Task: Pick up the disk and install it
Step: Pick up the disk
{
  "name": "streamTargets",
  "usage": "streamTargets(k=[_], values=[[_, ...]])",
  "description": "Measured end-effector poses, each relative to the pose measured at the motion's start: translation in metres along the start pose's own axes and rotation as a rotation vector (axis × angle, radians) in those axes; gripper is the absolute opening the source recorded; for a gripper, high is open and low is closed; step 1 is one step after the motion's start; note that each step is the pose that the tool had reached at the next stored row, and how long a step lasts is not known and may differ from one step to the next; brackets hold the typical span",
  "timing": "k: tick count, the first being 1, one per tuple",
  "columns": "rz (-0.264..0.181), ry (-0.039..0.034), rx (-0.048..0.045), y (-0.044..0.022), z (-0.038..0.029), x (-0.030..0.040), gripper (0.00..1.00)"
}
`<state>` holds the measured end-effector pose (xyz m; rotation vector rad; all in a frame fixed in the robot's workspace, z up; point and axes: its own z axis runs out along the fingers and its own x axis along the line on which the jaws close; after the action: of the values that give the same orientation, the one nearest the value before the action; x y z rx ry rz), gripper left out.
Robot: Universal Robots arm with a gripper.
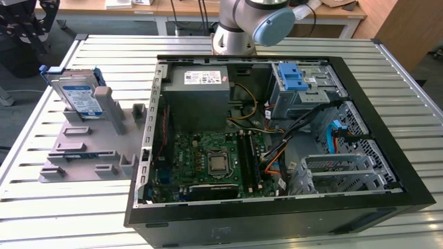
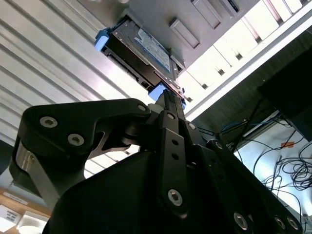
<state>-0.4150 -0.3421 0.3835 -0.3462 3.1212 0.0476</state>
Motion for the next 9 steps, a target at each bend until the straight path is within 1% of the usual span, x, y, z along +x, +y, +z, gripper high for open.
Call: streamTargets(k=[9], values=[[-0.028, 0.0009, -0.0001, 0.0001, 0.0000, 0.0002, 0.11]])
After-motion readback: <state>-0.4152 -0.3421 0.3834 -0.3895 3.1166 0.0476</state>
